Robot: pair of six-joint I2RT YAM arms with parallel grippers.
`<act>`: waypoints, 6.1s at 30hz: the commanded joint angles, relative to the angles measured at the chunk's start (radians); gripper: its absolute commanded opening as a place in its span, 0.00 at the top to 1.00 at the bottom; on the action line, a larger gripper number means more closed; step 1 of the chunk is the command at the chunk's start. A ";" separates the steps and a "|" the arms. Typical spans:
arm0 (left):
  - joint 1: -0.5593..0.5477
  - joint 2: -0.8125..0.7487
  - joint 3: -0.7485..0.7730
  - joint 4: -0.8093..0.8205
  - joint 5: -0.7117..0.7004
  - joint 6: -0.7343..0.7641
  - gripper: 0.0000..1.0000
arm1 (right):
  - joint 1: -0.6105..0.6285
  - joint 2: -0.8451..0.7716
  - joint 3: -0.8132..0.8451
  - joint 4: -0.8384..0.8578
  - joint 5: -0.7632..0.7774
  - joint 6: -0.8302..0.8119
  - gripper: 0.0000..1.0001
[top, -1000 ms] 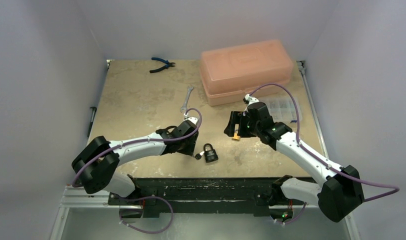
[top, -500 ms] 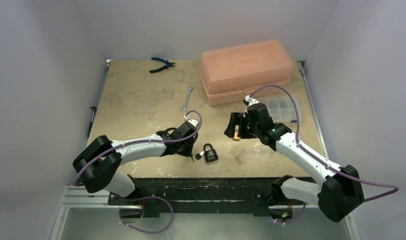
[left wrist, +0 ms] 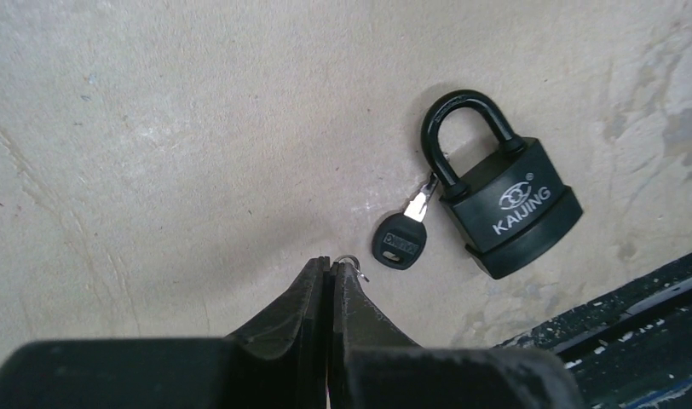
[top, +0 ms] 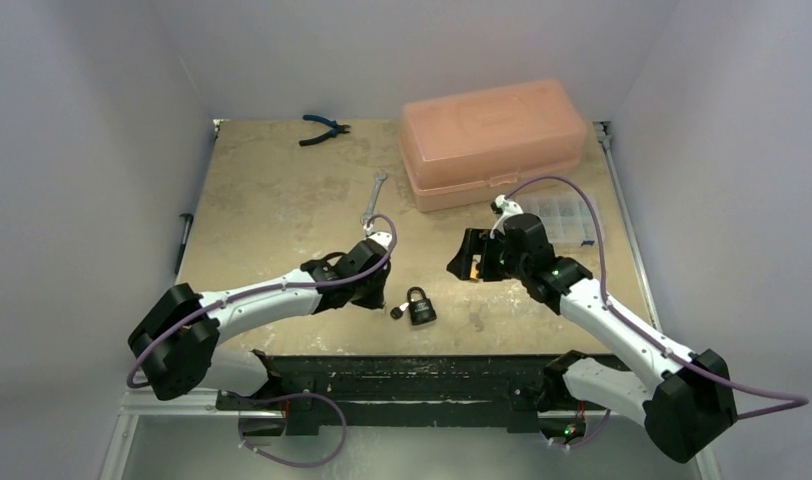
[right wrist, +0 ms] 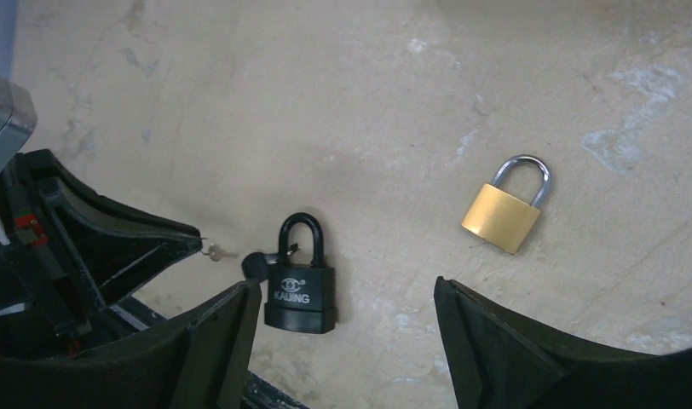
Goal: Unlock with the key
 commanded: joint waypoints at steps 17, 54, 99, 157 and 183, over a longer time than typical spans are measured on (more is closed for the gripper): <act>-0.002 -0.142 0.327 -0.201 -0.022 -0.132 1.00 | 0.005 -0.276 -0.360 0.882 -0.407 0.106 0.23; 0.000 -0.213 0.418 -0.212 0.110 -0.233 1.00 | 0.325 0.125 -0.408 1.527 -0.150 -0.336 0.38; 0.000 -0.263 0.354 -0.199 0.067 -0.265 1.00 | 0.342 0.116 -0.365 1.436 -0.128 -0.345 1.00; 0.000 -0.562 -0.069 0.364 0.564 0.208 0.48 | 0.341 0.024 0.297 -0.201 -0.417 -0.376 1.00; 0.000 -0.463 -0.004 0.282 0.675 0.318 0.69 | 0.341 0.000 0.275 -0.187 -0.482 -0.408 1.00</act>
